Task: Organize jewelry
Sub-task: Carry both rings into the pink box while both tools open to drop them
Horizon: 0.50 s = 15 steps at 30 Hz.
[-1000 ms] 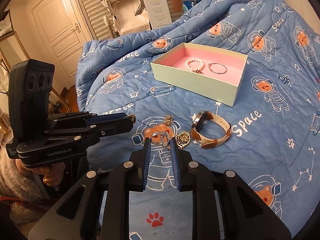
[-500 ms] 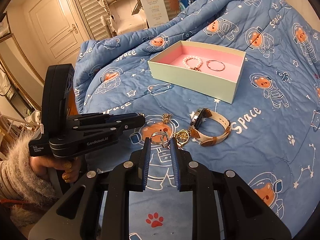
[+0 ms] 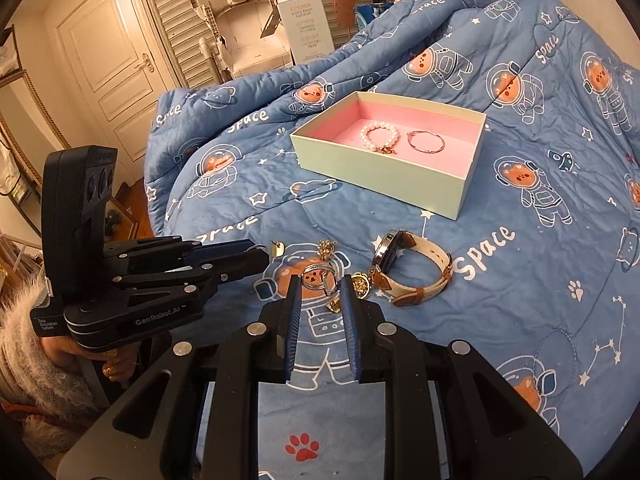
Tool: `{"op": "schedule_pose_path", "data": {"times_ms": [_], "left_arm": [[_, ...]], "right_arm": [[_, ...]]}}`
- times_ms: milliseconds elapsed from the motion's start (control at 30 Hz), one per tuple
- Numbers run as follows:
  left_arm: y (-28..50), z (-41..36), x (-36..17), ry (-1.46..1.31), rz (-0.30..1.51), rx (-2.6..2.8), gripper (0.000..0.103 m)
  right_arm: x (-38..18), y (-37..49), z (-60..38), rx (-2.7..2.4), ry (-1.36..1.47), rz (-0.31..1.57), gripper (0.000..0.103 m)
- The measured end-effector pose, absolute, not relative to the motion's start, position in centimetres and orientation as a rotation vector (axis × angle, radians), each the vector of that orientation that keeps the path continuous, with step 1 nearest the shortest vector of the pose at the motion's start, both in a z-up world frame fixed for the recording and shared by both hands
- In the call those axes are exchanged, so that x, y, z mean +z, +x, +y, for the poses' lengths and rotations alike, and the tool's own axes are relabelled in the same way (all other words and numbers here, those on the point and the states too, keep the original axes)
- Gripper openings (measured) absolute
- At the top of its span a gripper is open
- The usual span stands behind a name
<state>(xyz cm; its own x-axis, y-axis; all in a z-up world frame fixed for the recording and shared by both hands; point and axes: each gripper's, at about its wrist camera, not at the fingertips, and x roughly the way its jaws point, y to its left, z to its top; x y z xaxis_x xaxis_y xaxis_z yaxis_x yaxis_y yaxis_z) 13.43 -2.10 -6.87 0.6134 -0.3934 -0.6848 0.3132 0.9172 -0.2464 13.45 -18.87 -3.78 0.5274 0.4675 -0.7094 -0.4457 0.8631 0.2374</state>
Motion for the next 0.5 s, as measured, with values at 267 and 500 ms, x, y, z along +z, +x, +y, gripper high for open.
{"op": "schedule_pose_path", "data": {"times_ms": [267,500], "left_arm": [[14.8,-2.6,-3.3,-0.039,0.745,-0.425,0.019],[18.2,-2.9,-1.4,0.006,0.727,-0.441,0.019]], "right_arm": [[-1.9,15.4,-18.9,0.552,0.029,0.813,0.021],[-0.8,18.5,-19.1,0.529,-0.003,0.786,0.021]]}}
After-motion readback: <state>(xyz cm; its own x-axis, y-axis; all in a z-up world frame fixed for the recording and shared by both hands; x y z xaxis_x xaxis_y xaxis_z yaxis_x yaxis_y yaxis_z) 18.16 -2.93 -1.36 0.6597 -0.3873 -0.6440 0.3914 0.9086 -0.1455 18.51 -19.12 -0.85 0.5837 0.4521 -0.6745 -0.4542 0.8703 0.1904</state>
